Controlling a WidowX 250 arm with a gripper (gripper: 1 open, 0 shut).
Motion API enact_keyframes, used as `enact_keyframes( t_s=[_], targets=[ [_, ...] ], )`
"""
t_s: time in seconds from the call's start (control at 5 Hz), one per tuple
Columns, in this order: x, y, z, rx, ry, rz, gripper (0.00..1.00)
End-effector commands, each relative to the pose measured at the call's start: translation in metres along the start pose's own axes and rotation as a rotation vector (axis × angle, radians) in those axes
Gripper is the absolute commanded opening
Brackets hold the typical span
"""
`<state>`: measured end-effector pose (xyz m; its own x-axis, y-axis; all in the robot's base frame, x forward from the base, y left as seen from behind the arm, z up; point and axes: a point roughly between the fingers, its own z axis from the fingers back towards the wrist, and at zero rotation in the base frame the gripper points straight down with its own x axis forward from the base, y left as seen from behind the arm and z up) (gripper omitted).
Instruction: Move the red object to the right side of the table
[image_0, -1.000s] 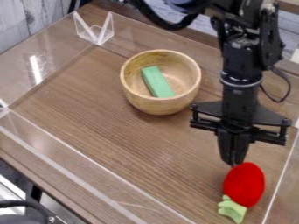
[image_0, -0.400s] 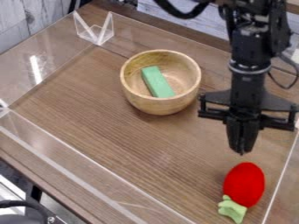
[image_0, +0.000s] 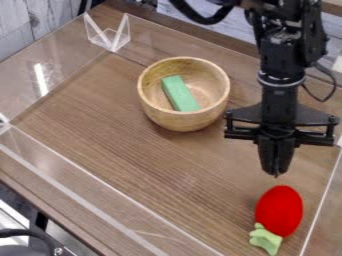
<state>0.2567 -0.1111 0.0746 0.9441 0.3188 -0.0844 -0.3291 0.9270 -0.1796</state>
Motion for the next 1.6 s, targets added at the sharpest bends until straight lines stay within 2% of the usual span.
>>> enact_keyframes(
  t_s=[0.0,0.2,0.6,0.8,1.0,1.4],
  targets=[
    [0.001,-0.004,0.01,-0.027,-0.028,-0.012,0.0],
    [0.001,-0.004,0.011,-0.028,-0.024,-0.017,0.0],
    [0.002,-0.005,0.023,-0.041,-0.04,0.095,0.0],
    [0.001,0.006,0.027,-0.04,-0.043,0.131,1.0],
    [0.001,0.018,0.035,-0.052,-0.05,0.168,1.0],
    [0.026,0.032,0.029,-0.066,-0.054,0.129,1.0]
  ],
)
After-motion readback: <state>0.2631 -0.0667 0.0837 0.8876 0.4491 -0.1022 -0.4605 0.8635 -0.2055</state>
